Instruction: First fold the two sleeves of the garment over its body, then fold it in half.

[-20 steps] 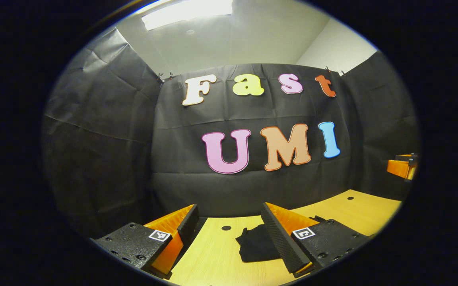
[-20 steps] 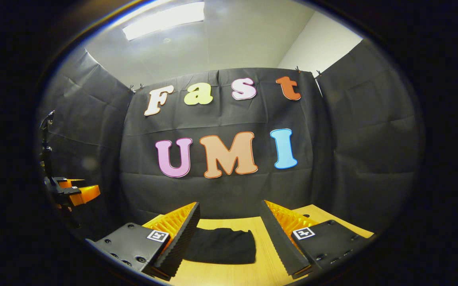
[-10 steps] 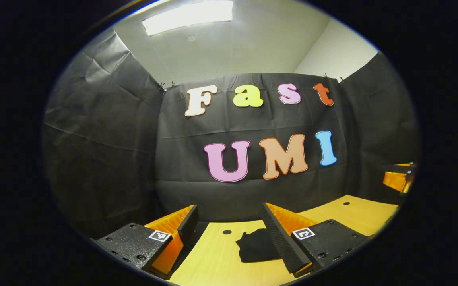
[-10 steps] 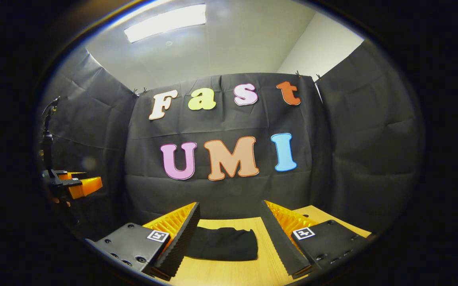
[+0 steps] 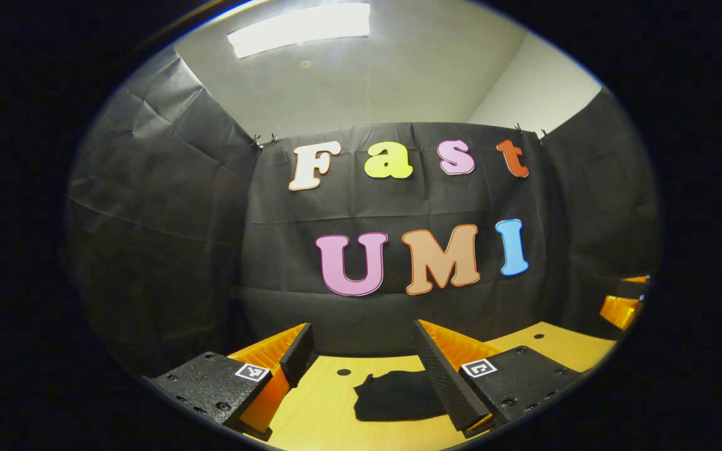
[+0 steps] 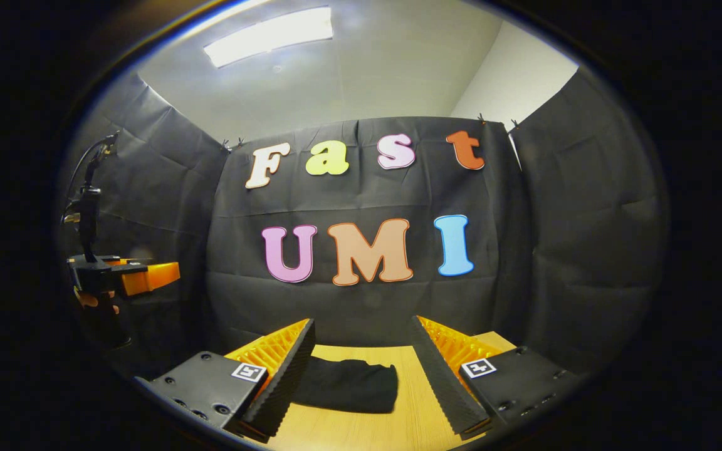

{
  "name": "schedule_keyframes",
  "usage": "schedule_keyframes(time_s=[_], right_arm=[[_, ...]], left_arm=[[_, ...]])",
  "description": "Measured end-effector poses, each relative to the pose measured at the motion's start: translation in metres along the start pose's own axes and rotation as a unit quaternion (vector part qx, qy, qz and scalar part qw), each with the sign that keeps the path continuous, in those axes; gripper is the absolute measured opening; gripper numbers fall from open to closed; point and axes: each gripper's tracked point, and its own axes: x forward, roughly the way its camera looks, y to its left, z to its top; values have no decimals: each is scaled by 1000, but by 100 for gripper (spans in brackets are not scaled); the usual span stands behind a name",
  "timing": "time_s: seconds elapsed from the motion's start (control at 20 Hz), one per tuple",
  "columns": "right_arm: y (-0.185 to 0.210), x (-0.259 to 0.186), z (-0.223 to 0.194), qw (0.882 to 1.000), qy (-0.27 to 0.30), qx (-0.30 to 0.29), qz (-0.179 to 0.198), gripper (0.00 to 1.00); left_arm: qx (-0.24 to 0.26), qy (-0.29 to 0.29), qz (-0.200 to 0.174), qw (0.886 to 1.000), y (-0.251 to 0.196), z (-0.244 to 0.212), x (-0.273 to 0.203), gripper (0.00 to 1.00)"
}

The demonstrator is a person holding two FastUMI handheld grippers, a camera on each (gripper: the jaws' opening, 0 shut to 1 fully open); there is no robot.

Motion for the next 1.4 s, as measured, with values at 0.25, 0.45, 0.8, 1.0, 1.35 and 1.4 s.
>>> schedule_keyframes(time_s=[0.25,0.45,0.8,1.0,1.35,1.4], right_arm=[[-10,0,13,1000,-22,6,11,96],[-7,5,16,1000,-18,15,-3,96],[2,0,25,999,-38,2,-26,96],[12,-8,14,999,-27,17,-31,97],[-6,-8,20,997,-19,-20,-67,96],[-4,-7,16,998,-16,-16,-64,96]], left_arm=[[-8,0,30,1000,-1,-3,-6,99],[9,2,20,1000,4,-8,-7,99],[21,-8,-2,1000,13,-7,-9,91],[-11,17,-26,999,6,-27,-5,95],[0,30,-13,999,21,-38,12,99],[-2,35,-16,999,17,-39,15,99]])
